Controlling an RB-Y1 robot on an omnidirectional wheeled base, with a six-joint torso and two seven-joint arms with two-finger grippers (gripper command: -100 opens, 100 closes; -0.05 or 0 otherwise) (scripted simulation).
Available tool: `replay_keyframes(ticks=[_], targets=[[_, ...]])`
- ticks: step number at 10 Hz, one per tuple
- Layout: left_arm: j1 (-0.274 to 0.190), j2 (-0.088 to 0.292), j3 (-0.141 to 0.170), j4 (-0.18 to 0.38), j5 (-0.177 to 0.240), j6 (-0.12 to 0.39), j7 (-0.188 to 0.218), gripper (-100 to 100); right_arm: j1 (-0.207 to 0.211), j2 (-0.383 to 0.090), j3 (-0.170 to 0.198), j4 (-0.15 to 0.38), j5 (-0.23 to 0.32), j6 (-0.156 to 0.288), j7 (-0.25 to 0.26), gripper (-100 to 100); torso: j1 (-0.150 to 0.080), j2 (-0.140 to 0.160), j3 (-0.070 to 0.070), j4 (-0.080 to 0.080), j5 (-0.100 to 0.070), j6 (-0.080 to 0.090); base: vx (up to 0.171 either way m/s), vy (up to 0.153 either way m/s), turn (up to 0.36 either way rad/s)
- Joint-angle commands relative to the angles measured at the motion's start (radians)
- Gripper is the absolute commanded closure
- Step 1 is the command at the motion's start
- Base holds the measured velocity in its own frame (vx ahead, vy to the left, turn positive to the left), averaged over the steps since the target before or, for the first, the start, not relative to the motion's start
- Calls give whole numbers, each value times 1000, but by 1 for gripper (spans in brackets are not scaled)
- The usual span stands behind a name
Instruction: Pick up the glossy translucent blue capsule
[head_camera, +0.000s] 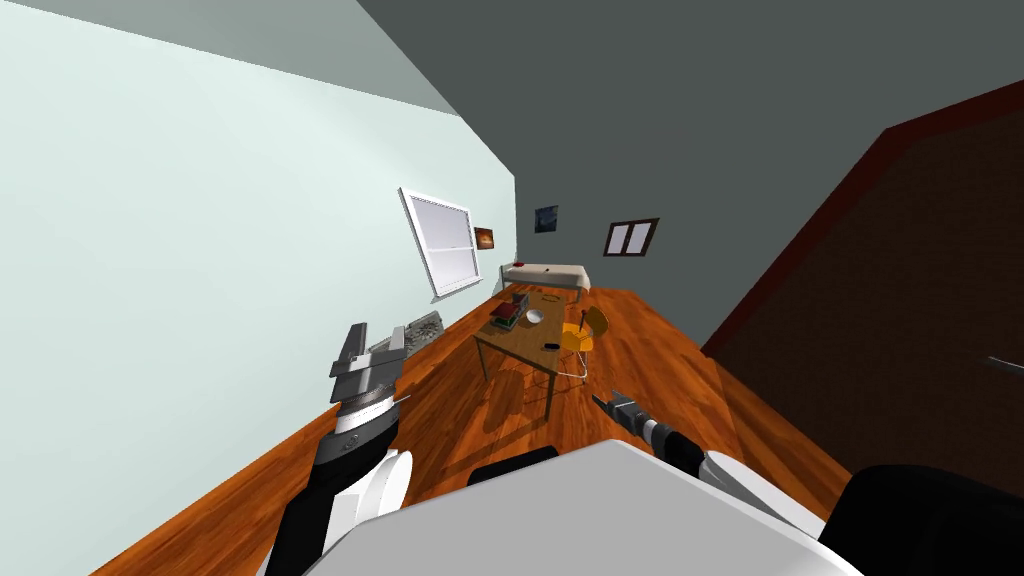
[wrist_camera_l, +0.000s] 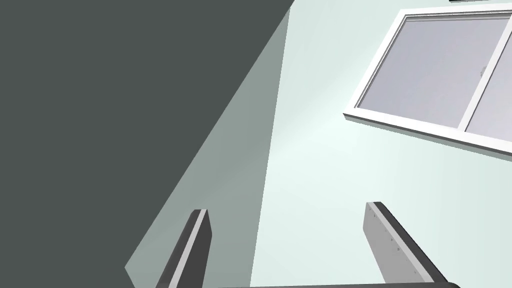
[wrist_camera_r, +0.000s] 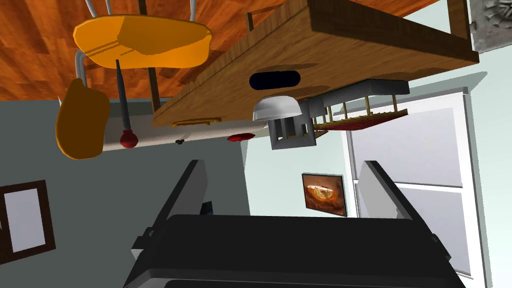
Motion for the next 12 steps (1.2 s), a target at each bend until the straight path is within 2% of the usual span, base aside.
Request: replay_keyframes(ticks=[1,2,3,4,5,6,7,8,10,11,12], targets=[[0,0,0,0,0,0,0,0,12,-37,-2,50,50,-5,4,-100,0,0,0,0,0,0,33,62,224],[0,0,0,0,0,0,0,0,12,-37,-2,56,59,-5,4,-100,0,-1,0,0,0,-1,31,44,112],[0,0,0,0,0,0,0,0,21,-68,7,95,98,4,6,-100,-1,-1,0,0,0,0,41,67,196],[0,0,0,0,0,0,0,0,21,-68,7,95,109,4,6,-100,0,-1,-1,0,0,-1,43,54,120],[0,0,0,0,0,0,0,0,30,-98,17,133,145,13,7,-100,0,-1,-1,0,0,0,56,62,228],[0,0,0,0,0,0,0,0,30,-98,17,133,157,13,7,-100,0,-2,-1,0,0,-1,52,43,123],[0,0,0,0,0,0,0,0,39,-127,27,170,196,21,7,-100,0,-2,-1,0,0,0,46,54,228],[0,0,0,0,0,0,0,0,39,-127,27,170,203,21,7,-100,0,-2,-1,0,0,-1,52,38,109],[0,0,0,0,0,0,0,0,55,-183,50,241,270,35,8,-100,1,-3,-2,-1,0,-1,94,71,292],[0,0,0,0,0,0,0,0,55,-183,50,241,290,35,8,-100,1,-5,-3,-1,0,-1,103,35,109],[0,0,0,0,0,0,0,0,61,-209,62,275,323,41,8,-100,0,-5,-3,-1,0,0,107,41,190]])
